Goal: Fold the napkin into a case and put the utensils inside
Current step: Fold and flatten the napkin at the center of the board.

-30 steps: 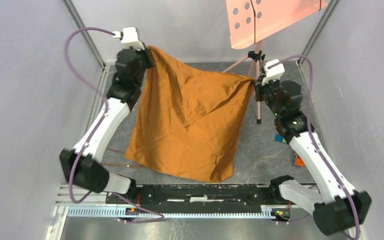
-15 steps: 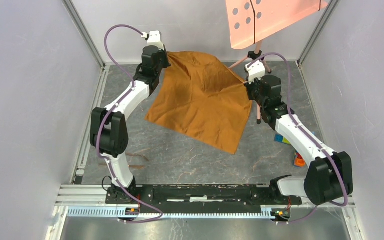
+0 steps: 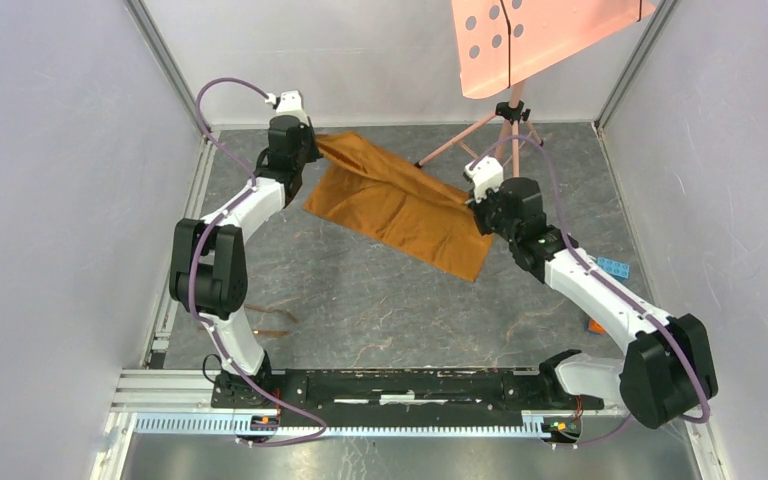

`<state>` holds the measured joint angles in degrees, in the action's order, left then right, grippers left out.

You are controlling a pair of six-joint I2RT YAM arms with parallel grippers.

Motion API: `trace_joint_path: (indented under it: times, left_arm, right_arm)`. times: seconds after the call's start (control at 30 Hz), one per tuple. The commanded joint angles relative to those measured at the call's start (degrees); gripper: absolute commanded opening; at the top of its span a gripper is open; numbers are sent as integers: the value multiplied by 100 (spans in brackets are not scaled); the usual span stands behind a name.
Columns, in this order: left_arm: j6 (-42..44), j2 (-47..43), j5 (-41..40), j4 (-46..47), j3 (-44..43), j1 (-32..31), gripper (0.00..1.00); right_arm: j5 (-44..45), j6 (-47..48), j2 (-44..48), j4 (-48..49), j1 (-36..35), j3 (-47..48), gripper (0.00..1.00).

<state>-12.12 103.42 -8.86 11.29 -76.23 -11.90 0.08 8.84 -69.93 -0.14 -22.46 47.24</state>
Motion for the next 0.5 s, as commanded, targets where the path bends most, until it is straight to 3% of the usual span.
trace_joint_path:
  times: [0.0, 0.27, 0.47]
  left_arm:
    - [-262, -362, 16, 345, 385, 48, 2]
    - [-335, -285, 369, 749, 765, 216, 2]
    - [-703, -565, 400, 656, 674, 251, 2]
  right_arm:
    - [298, -58, -151, -554, -350, -7, 0]
    - [420, -238, -255, -669, -683, -356, 0]
    - [1256, -330, -261, -1035, -680, 372, 0]
